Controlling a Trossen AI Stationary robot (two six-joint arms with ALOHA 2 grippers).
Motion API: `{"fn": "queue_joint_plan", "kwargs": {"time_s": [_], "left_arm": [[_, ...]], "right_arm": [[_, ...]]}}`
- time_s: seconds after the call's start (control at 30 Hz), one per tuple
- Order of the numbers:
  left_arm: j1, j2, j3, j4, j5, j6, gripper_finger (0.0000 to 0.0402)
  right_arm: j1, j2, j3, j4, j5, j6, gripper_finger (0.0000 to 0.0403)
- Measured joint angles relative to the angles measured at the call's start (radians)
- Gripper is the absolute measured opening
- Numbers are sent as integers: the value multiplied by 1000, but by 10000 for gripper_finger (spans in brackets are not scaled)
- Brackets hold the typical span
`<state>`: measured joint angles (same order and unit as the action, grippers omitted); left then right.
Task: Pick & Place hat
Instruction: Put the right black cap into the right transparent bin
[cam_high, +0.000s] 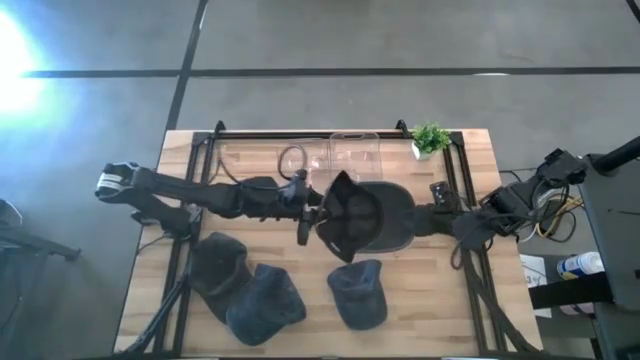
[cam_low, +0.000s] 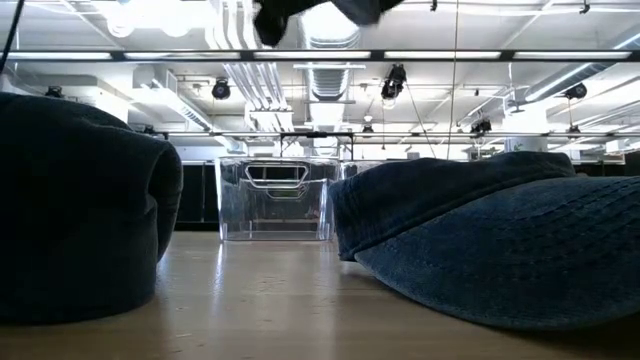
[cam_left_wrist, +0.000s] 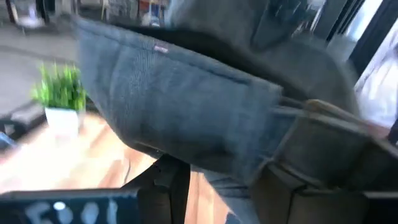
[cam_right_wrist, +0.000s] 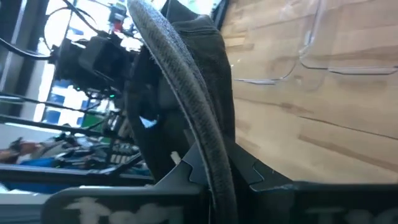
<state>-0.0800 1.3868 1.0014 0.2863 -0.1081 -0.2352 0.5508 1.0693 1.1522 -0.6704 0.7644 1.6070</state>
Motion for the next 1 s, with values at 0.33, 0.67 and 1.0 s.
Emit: {"fn": "queue_joint_plan", "kwargs": {"time_s": [0.33,0.67,1.0], "left_arm": [[31,176,133,7,102,-11,140],[57,328,256,-87,110,0,140],[57,412,368,-225,46,31,140]], "right_arm": [[-129,114,0,126,-162,-114,13],[-159,143,-7,162,-242,-194,13],[-154,167,-34,164,-265,-208,13]]}}
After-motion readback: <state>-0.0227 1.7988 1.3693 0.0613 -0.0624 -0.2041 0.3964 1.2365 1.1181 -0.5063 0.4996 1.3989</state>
